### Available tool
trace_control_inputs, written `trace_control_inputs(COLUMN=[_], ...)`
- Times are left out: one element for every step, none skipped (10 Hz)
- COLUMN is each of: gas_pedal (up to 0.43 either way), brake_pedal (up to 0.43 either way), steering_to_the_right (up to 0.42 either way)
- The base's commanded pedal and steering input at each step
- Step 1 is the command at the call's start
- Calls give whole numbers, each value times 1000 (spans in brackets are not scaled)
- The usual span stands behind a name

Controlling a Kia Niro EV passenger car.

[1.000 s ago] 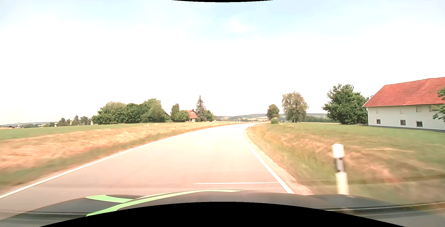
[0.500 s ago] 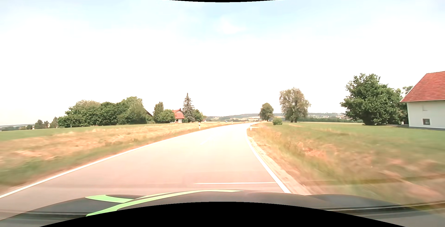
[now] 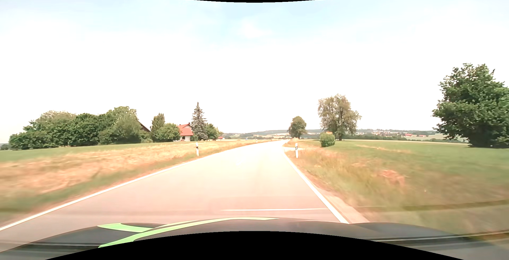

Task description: Follow the waypoints while adhering to traffic rules and regulations

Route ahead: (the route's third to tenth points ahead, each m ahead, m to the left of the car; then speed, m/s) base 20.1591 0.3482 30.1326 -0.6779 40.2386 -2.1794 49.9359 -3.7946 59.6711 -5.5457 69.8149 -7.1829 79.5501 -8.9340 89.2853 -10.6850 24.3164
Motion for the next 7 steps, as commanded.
trace_control_inputs(gas_pedal=[228,228,228,228,228,228,228], brake_pedal=[0,0,0,0,0,0,0], steering_to_the_right=[28,29,29,29,28,27,24])
